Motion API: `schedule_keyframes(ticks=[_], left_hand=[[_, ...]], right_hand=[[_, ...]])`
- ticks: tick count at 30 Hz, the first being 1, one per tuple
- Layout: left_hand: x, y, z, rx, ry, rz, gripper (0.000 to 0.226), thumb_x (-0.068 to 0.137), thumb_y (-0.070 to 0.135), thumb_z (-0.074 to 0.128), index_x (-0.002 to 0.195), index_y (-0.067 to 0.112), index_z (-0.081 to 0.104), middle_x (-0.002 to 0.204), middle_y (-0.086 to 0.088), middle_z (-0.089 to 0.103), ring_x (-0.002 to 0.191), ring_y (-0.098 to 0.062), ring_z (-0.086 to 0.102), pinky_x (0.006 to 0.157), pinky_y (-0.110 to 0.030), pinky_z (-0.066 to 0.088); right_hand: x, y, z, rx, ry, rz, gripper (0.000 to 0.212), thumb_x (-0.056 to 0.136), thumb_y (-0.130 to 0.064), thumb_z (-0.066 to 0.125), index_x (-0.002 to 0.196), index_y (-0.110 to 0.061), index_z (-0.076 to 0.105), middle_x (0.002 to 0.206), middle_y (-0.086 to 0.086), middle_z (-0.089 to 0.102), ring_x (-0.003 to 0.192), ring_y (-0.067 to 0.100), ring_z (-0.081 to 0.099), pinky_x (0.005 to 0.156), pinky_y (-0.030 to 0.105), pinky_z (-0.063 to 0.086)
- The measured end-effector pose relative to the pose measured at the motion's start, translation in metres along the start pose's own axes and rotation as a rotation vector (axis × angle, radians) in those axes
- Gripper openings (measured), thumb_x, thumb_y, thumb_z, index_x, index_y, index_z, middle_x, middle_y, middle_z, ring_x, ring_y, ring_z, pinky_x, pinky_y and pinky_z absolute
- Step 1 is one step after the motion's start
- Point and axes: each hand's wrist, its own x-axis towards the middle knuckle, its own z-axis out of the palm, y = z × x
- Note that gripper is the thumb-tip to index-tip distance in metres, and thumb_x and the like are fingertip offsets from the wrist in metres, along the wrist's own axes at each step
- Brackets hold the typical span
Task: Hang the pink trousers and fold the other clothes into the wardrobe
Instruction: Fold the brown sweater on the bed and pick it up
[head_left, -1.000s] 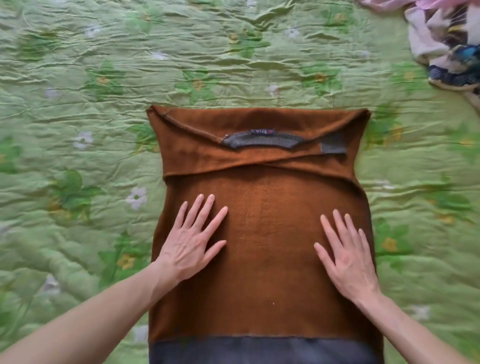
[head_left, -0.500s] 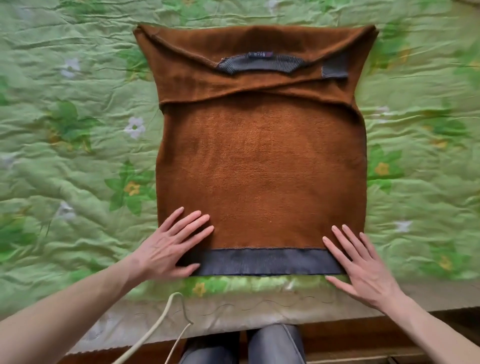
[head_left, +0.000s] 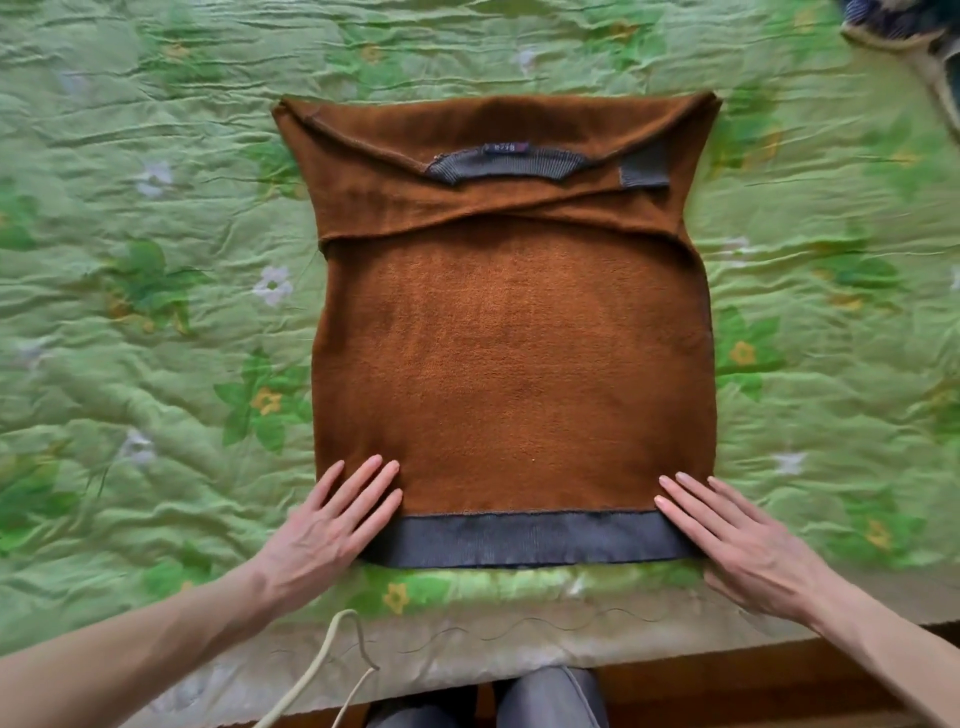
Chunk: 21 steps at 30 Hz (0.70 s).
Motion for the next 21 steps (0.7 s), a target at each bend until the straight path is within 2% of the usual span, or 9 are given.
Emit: schedule_keyframes(ticks=[3, 5, 8, 11, 14, 16, 18, 20, 21], left_hand=[[0.005, -0.011, -0.002, -0.062, 0.064, 0.033, 0.068, 0.075, 0.009, 0.038, 0.137, 0.005, 0.066, 0.155, -0.019, 0.052, 0.143, -0.037, 0.050, 0.114, -0.053, 0.045], [0.012, -0.031, -0.012, -0.227, 0.143, 0.046, 0.048, 0.085, 0.018, 0.051, 0.127, 0.009, 0.072, 0.139, -0.008, 0.067, 0.131, -0.026, 0.064, 0.109, -0.036, 0.049], [0.023, -0.061, -0.034, -0.419, 0.245, -0.005, 0.045, 0.107, 0.045, 0.043, 0.120, 0.012, 0.072, 0.110, 0.004, 0.075, 0.097, -0.014, 0.074, 0.083, -0.023, 0.055], [0.031, -0.080, -0.045, -0.398, 0.224, 0.045, 0.044, 0.107, 0.045, 0.047, 0.127, 0.013, 0.070, 0.103, 0.008, 0.075, 0.086, -0.011, 0.072, 0.073, -0.023, 0.056], [0.033, -0.099, -0.049, -0.320, 0.172, 0.099, 0.042, 0.109, 0.034, 0.041, 0.144, 0.019, 0.059, 0.100, 0.012, 0.068, 0.079, -0.010, 0.067, 0.064, -0.024, 0.054], [0.035, -0.109, -0.056, -0.324, 0.222, 0.048, 0.044, 0.103, 0.023, 0.046, 0.145, 0.022, 0.054, 0.104, 0.010, 0.067, 0.077, -0.013, 0.067, 0.063, -0.025, 0.054], [0.038, -0.109, -0.066, -0.442, 0.361, -0.093, 0.041, 0.096, 0.018, 0.049, 0.136, 0.023, 0.056, 0.107, 0.010, 0.070, 0.080, -0.012, 0.068, 0.069, -0.020, 0.053], [0.044, -0.107, -0.078, -0.590, 0.530, -0.299, 0.025, 0.100, 0.025, 0.045, 0.121, 0.032, 0.057, 0.097, 0.018, 0.067, 0.071, -0.005, 0.063, 0.068, -0.015, 0.048], [0.049, -0.107, -0.084, -0.643, 0.609, -0.405, 0.020, 0.102, 0.028, 0.042, 0.115, 0.036, 0.056, 0.090, 0.019, 0.063, 0.064, -0.003, 0.057, 0.062, -0.014, 0.044]], right_hand=[[0.001, 0.007, 0.003, -0.025, 0.041, -0.041, 0.075, 0.082, -0.002, 0.034, 0.157, -0.003, 0.036, 0.166, 0.017, 0.031, 0.151, 0.034, 0.036, 0.119, 0.051, 0.027], [0.002, 0.013, 0.005, -0.046, 0.081, -0.072, 0.072, 0.084, 0.005, 0.031, 0.154, -0.005, 0.042, 0.164, 0.014, 0.037, 0.148, 0.031, 0.041, 0.117, 0.050, 0.029], [0.006, 0.024, 0.003, -0.048, 0.136, -0.097, 0.054, 0.096, -0.002, 0.036, 0.144, -0.009, 0.060, 0.155, 0.008, 0.052, 0.139, 0.026, 0.054, 0.112, 0.050, 0.034], [0.022, 0.037, -0.008, 0.115, 0.185, -0.034, 0.046, 0.111, -0.019, 0.027, 0.129, -0.016, 0.069, 0.134, -0.001, 0.069, 0.119, 0.015, 0.068, 0.118, 0.039, 0.032], [0.053, 0.050, -0.036, 0.370, 0.337, 0.222, 0.025, 0.100, -0.028, 0.045, 0.120, -0.025, 0.059, 0.106, -0.008, 0.074, 0.094, 0.007, 0.064, 0.116, 0.017, 0.029], [0.071, 0.055, -0.057, 0.587, 0.438, 0.456, 0.022, 0.095, -0.040, 0.050, 0.110, -0.027, 0.058, 0.095, -0.011, 0.071, 0.083, 0.002, 0.062, 0.096, 0.002, 0.036], [0.087, 0.061, -0.074, 0.780, 0.527, 0.638, 0.021, 0.093, -0.046, 0.049, 0.099, -0.027, 0.057, 0.078, -0.016, 0.062, 0.066, -0.009, 0.055, 0.068, 0.004, 0.039], [0.105, 0.075, -0.082, 0.872, 0.638, 0.810, 0.005, 0.095, -0.035, 0.052, 0.093, -0.034, 0.057, 0.068, -0.008, 0.059, 0.062, -0.009, 0.053, 0.060, 0.011, 0.037], [0.116, 0.083, -0.086, 0.916, 0.695, 0.884, 0.012, 0.097, -0.030, 0.054, 0.091, -0.039, 0.059, 0.069, -0.005, 0.061, 0.064, -0.008, 0.054, 0.061, 0.012, 0.038]])
